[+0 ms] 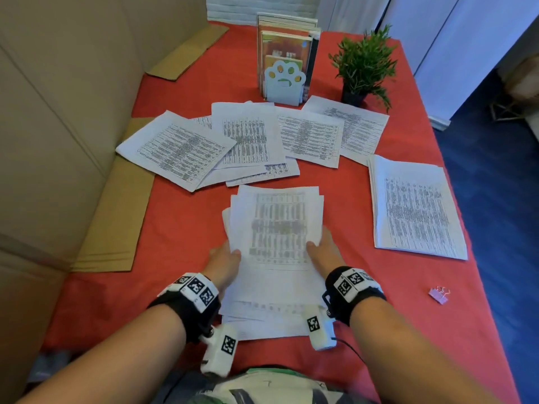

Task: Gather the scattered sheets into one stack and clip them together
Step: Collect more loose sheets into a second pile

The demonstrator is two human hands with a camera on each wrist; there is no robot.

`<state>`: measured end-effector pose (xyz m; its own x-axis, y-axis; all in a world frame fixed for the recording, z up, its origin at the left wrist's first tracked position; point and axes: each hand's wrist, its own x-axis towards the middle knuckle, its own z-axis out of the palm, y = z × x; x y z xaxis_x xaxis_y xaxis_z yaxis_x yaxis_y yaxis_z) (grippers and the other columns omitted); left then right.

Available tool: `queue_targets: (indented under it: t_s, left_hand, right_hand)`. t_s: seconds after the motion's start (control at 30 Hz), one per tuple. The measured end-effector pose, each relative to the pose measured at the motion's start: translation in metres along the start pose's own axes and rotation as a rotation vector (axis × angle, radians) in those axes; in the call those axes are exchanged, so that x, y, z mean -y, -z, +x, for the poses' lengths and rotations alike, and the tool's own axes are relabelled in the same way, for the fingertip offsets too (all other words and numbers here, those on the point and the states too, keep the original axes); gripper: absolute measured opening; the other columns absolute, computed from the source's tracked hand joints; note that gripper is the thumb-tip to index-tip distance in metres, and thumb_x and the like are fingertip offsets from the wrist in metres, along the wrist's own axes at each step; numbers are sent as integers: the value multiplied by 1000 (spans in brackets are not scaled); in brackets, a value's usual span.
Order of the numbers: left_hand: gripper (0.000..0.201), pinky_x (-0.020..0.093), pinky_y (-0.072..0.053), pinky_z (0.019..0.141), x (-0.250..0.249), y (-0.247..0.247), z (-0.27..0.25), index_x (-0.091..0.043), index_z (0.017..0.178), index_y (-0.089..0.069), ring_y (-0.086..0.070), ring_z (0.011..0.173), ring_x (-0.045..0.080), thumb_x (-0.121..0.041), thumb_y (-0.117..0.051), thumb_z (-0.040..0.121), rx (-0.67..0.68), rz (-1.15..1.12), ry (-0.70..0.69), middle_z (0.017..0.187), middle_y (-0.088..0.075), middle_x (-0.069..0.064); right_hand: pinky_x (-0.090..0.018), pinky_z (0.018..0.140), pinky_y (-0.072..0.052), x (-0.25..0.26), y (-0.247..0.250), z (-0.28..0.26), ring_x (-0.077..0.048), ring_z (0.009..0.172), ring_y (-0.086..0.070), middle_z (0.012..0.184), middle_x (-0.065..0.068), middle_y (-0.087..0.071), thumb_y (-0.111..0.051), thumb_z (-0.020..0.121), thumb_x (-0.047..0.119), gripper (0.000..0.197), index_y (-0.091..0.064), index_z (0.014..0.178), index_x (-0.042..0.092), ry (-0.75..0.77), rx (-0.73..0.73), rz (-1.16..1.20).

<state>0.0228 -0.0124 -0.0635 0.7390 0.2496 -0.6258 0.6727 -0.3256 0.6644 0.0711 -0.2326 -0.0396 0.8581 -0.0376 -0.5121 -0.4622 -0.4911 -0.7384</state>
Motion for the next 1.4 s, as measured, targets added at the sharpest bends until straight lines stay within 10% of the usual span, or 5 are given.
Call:
queue_targets:
  t_s: [0.3,0.6,1.1,1.27,1.4]
  left_hand:
    - [46,51,-46,97,-20,22,-12,-16,124,-39,-59,107,32,-31,-51,83,-43,-233,-103,126,-57,14]
    - [37,28,-45,87,-91,41,-59,-25,112,-34,-57,90,2,-9,-56,87,-313,-413,-654,104,-57,-15]
    - [80,30,-56,79,-83,20,-51,-24,124,-42,-66,89,11,4,-76,58,-272,-580,-619,103,-67,-5]
    - [49,46,-52,91,-73,14,-41,-11,112,-57,-68,91,15,4,-74,69,-242,-546,-560,104,-69,11]
    - [30,36,-50,87,-63,8,-34,-21,92,-63,-64,71,-10,6,-66,79,-231,-521,-509,84,-70,-14]
  right_hand:
    - [-48,92,-53,18,23,-15,-24,102,-65,113,-5,-65,-54,81,3,41,-50,110,32,245,43,254]
    - [-35,79,-52,86,44,-35,-15,87,-62,94,0,-65,-51,74,-12,50,-54,102,29,575,-155,525]
    - [-26,61,-43,64,34,-27,-15,74,-53,83,-3,-60,-48,45,-12,57,-60,94,15,466,-42,712]
    - [-36,78,-53,55,24,-18,-18,78,-64,78,2,-71,-67,61,-3,39,-67,98,10,341,19,688]
    - [-34,77,-46,52,22,-16,-12,75,-66,84,-1,-68,-67,81,10,30,-61,110,4,324,15,519]
